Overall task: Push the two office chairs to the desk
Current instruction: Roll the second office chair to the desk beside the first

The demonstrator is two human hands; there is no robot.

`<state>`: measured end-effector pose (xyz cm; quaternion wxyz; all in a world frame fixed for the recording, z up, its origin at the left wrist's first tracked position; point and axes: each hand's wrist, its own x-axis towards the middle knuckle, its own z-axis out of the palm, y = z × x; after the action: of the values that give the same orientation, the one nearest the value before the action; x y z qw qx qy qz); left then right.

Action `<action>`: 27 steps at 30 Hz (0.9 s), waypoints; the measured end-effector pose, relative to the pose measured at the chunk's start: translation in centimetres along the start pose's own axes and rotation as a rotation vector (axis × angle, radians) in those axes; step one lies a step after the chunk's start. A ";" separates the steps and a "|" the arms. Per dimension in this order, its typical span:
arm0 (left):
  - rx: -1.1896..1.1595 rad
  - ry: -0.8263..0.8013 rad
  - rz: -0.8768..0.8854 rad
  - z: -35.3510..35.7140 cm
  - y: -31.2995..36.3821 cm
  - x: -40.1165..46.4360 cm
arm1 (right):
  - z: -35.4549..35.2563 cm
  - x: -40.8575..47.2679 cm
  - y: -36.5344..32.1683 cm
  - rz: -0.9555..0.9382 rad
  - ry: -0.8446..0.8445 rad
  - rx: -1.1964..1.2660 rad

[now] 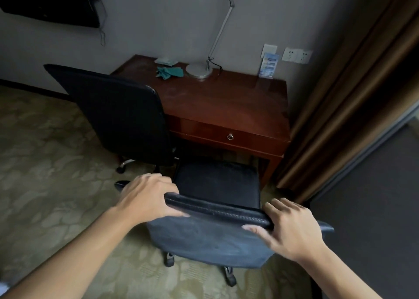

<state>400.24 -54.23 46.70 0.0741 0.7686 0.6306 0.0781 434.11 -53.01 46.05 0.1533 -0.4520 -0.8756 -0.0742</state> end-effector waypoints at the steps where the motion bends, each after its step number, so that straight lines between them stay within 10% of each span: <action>1: -0.003 0.001 0.011 0.1 -0.1 0.7 | 0.1 0.4 0.2 0.020 -0.003 0.003; 27: 0.032 0.050 0.092 0.3 -7.7 18.2 | 6.4 15.5 7.0 0.156 -0.022 0.088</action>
<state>396.43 -34.86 45.28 0.0422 0.7957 0.5974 0.0905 430.08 -35.30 45.19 0.1686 -0.5122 -0.8419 -0.0186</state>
